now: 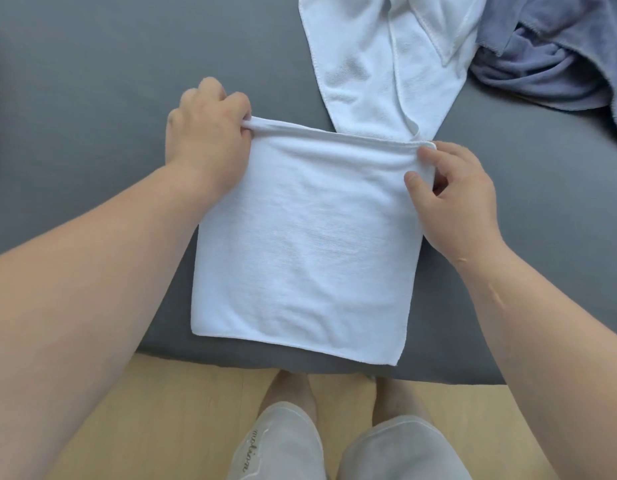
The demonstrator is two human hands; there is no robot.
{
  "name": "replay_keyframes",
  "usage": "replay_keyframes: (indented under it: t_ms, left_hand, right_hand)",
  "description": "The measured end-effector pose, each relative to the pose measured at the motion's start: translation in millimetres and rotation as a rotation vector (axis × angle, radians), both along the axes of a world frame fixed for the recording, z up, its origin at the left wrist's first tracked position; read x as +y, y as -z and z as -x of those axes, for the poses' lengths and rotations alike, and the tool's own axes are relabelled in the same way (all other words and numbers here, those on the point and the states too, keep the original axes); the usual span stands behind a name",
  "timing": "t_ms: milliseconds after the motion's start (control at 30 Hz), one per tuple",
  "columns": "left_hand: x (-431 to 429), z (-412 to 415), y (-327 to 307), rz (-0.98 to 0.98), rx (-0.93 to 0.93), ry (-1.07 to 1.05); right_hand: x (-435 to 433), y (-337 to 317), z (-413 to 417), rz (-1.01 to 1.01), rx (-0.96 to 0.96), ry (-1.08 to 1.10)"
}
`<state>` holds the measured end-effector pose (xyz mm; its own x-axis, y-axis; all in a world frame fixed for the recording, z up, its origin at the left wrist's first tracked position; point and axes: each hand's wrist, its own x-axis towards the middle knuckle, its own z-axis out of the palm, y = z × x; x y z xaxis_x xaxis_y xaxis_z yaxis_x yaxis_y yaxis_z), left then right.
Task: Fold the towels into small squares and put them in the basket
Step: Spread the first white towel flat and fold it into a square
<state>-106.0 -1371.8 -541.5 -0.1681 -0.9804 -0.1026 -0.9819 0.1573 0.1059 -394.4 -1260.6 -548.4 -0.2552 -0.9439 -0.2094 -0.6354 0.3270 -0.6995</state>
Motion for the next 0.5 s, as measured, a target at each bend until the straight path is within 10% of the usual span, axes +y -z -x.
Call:
replay_keyframes:
  t_ms: [500]
  left_hand:
    - [-13, -2, -20, -0.363, -0.036, 0.189]
  right_hand:
    - [-52, -23, -4, -0.254, 0.403, -0.222]
